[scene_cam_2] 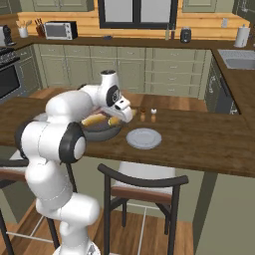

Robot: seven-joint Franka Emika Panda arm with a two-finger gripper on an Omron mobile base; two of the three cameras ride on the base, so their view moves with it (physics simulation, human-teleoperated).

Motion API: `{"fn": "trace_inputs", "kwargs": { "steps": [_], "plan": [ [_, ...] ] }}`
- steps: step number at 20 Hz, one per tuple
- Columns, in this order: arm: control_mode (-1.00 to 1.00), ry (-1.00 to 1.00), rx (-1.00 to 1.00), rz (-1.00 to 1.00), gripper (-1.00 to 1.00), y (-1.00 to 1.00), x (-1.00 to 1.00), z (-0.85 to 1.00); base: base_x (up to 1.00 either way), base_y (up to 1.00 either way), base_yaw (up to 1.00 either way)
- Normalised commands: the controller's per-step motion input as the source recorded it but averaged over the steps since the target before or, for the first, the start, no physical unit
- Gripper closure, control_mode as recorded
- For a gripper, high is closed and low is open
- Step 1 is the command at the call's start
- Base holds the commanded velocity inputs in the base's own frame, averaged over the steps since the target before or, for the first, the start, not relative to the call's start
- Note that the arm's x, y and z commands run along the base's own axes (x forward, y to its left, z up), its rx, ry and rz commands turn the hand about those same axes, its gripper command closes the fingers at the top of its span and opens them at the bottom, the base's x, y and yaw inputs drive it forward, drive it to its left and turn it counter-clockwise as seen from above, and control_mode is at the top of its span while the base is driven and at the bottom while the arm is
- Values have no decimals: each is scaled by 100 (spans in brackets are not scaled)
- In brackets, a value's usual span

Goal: Place one bun and one sausage from the bowl on each plate.

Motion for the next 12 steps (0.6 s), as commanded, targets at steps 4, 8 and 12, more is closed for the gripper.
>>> {"fn": "trace_inputs", "kwargs": {
  "steps": [4, 8, 12],
  "plan": [
    [-100, 4, -6, -23, 100, -91, 31, -63, 0, 0, 0],
    [-100, 7, 1, -2, 100, -56, 76, -57, 0, 0, 0],
    [-100, 2, 0, 0, 100, -77, 94, -78, 0, 0, 0]
  ]
}}
